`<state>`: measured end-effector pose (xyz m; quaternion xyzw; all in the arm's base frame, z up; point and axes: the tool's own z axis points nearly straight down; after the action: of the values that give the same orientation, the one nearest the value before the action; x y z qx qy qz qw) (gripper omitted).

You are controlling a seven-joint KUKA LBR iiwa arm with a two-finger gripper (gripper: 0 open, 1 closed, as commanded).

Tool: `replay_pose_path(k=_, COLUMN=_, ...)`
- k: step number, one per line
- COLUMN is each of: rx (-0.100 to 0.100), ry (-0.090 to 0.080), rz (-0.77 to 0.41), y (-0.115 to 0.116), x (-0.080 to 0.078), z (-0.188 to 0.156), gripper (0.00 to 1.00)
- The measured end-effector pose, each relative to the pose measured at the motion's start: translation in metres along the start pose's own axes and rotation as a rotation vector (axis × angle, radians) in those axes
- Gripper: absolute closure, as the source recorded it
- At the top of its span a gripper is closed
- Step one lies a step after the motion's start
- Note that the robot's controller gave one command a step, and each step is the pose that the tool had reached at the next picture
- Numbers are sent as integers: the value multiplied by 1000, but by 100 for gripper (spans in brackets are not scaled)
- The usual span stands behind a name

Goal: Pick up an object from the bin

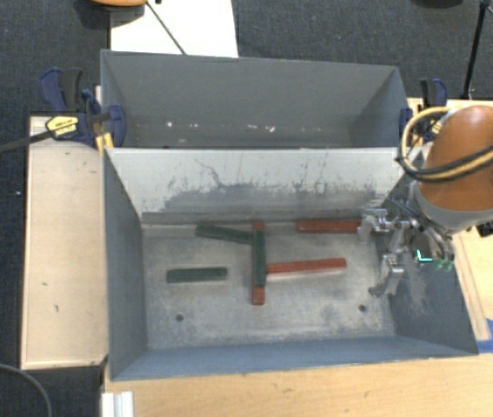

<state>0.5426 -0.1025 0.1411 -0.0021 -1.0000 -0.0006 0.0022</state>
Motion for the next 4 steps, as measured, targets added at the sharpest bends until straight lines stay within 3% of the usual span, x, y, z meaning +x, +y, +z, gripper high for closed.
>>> replay_pose_path(k=1, rx=2, ry=-7, rz=-3, y=0, x=-2, z=-3, gripper=0)
replay_pose_path(k=2, rx=4, ry=-13, rz=-67, y=27, x=-15, z=34, gripper=0)
replay_pose_path(k=3, rx=2, ry=-9, rz=-87, y=36, x=-17, z=46, gripper=0)
replay_pose_path(k=4, rx=2, ry=-6, rz=-120, y=35, x=17, z=71, gripper=100)
